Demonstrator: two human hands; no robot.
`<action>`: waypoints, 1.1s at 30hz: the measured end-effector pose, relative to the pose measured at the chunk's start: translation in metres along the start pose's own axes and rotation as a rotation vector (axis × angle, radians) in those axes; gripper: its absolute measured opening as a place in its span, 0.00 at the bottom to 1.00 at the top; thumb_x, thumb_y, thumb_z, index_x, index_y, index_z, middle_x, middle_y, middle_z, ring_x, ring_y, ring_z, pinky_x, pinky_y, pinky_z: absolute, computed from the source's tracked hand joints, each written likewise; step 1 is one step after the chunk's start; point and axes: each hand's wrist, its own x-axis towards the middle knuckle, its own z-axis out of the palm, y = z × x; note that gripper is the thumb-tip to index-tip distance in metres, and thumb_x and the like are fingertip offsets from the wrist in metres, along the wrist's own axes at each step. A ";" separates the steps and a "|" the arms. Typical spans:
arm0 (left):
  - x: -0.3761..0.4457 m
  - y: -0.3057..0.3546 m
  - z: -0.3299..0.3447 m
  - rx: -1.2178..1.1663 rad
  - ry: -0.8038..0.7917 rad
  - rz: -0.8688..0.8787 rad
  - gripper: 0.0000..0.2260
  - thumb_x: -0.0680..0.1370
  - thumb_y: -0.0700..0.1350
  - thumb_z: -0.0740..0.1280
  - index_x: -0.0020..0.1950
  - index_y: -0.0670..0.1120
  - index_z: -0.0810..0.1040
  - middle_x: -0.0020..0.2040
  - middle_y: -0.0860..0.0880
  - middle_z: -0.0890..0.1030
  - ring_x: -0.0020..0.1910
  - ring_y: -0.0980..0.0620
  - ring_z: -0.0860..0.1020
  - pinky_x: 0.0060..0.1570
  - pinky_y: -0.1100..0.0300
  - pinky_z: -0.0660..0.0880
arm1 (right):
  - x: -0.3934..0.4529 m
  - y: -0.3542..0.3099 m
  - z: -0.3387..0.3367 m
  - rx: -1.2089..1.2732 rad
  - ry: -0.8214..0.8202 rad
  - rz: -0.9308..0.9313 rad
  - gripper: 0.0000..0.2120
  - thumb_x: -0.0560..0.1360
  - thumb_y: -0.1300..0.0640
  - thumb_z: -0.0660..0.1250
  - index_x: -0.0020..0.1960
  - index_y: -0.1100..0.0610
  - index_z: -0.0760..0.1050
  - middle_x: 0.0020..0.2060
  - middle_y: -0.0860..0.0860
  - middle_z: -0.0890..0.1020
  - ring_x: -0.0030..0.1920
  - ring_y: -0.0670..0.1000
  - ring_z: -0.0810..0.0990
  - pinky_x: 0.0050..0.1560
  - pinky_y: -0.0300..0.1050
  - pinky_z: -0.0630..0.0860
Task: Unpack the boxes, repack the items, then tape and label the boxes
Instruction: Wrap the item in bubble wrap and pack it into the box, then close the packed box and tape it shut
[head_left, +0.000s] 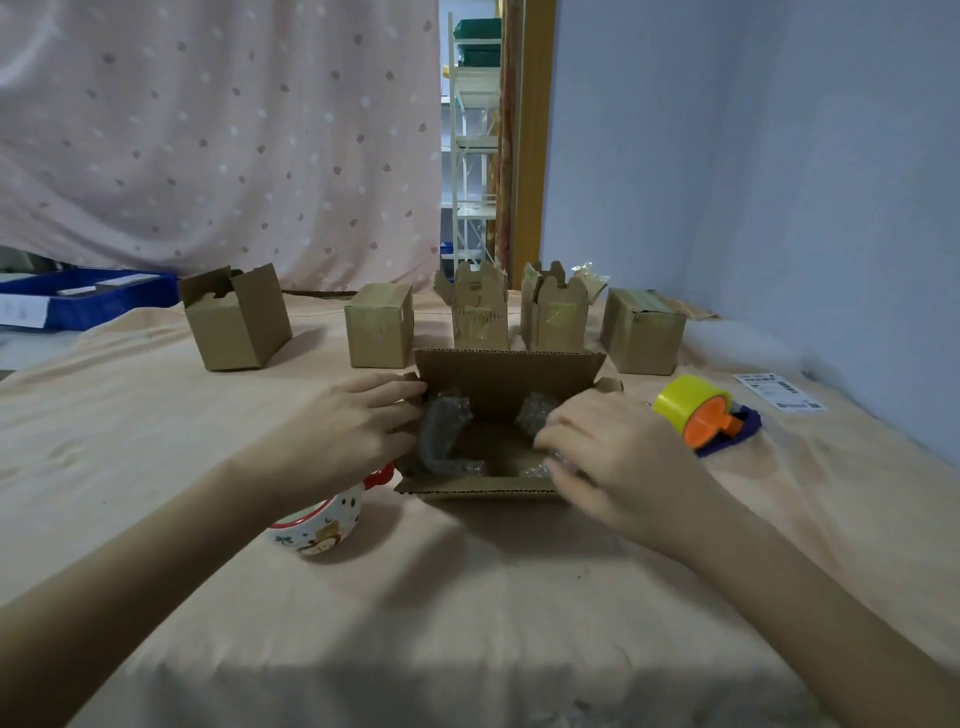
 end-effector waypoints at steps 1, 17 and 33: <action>0.000 0.001 0.001 -0.003 0.005 -0.003 0.16 0.74 0.42 0.56 0.42 0.44 0.85 0.49 0.45 0.84 0.57 0.43 0.79 0.65 0.55 0.62 | 0.004 -0.005 0.000 0.031 -0.144 -0.003 0.14 0.74 0.49 0.59 0.44 0.56 0.79 0.40 0.51 0.80 0.41 0.54 0.79 0.36 0.44 0.72; 0.021 -0.020 0.029 -0.248 -0.083 -0.506 0.28 0.72 0.30 0.65 0.68 0.50 0.74 0.70 0.47 0.72 0.71 0.44 0.67 0.68 0.48 0.64 | 0.042 0.021 0.035 -0.076 -0.373 0.236 0.23 0.74 0.43 0.60 0.66 0.52 0.72 0.55 0.47 0.79 0.56 0.51 0.78 0.44 0.45 0.73; -0.124 0.009 0.026 -1.170 -0.357 -1.217 0.66 0.44 0.73 0.74 0.77 0.52 0.53 0.70 0.54 0.62 0.67 0.56 0.65 0.62 0.62 0.66 | 0.086 -0.092 0.121 0.180 -0.425 0.063 0.23 0.73 0.62 0.63 0.67 0.62 0.67 0.60 0.58 0.73 0.60 0.58 0.71 0.59 0.50 0.69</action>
